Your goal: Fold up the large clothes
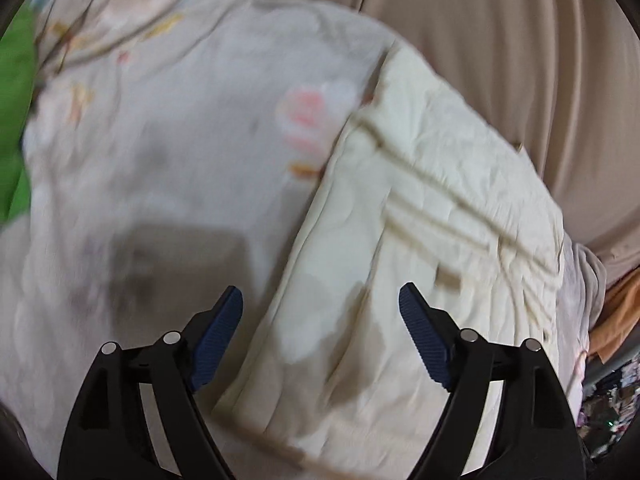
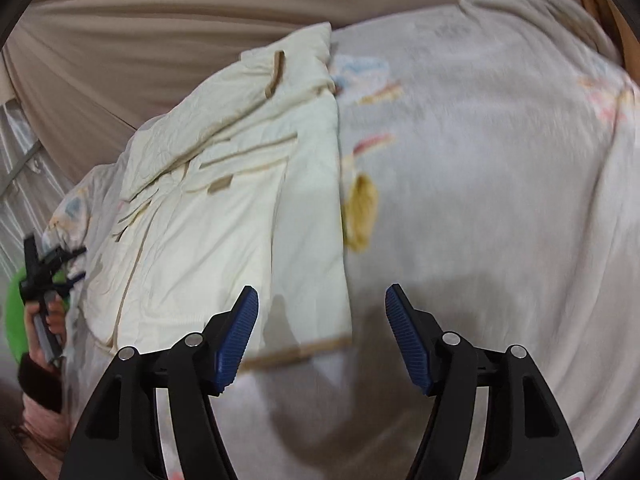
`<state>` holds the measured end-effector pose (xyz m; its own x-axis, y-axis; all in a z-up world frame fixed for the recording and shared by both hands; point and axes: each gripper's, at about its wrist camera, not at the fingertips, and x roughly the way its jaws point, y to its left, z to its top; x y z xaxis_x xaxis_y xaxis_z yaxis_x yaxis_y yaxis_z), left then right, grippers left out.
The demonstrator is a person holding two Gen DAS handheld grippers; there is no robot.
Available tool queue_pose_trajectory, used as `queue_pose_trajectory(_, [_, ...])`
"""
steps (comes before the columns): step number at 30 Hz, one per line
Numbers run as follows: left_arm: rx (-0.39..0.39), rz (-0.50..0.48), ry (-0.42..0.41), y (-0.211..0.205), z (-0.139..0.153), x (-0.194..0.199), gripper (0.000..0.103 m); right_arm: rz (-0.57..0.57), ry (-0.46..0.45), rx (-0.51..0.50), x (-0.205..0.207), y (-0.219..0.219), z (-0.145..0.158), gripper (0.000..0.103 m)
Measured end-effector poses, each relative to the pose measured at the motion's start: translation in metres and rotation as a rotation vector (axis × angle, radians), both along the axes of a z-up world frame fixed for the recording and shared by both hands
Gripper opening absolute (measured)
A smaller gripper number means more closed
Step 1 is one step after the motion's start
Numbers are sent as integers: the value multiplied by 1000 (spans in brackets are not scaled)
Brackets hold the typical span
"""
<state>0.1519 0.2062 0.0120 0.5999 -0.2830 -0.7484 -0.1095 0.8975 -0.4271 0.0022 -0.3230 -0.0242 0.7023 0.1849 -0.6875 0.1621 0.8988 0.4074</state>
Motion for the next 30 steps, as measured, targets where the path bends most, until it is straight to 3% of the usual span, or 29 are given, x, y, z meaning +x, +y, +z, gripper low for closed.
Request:
queue_pose_trajectory(3, [-56,-17,26,4,-14,-20,78,-33,-6,88,-7,-2,-12,66])
queue_pose_trajectory(6, [-33,-37,8,-4,-13,-30,77,-10,-23,151,-4,3,-9,66])
queue_pose_trajectory(9, [-25,-83,21,-15,-13,-32,60,0,-10,196,3,12,-12,60])
queue_pose_trajectory(12, [-18,-120,23,-25,-11,-34,28,1,1,177,6,22,-12,19])
queue_pose_trajectory(13, [-24,-125,22,-26,-10,-34,24,-1,-1,176,6,25,-12,8])
queue_pose_trajectory(15, [-26,-130,6,-25,-6,-39,18,-19,-28,179,1,26,-8,6])
queue_pose_trajectory(20, [-55,-160,-74,-21,21,-71,14,-26,-173,178,-31,30,22,4])
queue_pose_trajectory(23, [-78,-184,-141,-16,45,-111,13,-25,-248,159,-58,33,39,4])
queue_pose_trajectory(25, [-104,-189,-197,-10,62,-136,13,-26,-358,138,-90,34,55,4])
queue_pose_trajectory(30, [-162,-219,-448,8,121,-213,14,3,-673,140,-170,34,96,4])
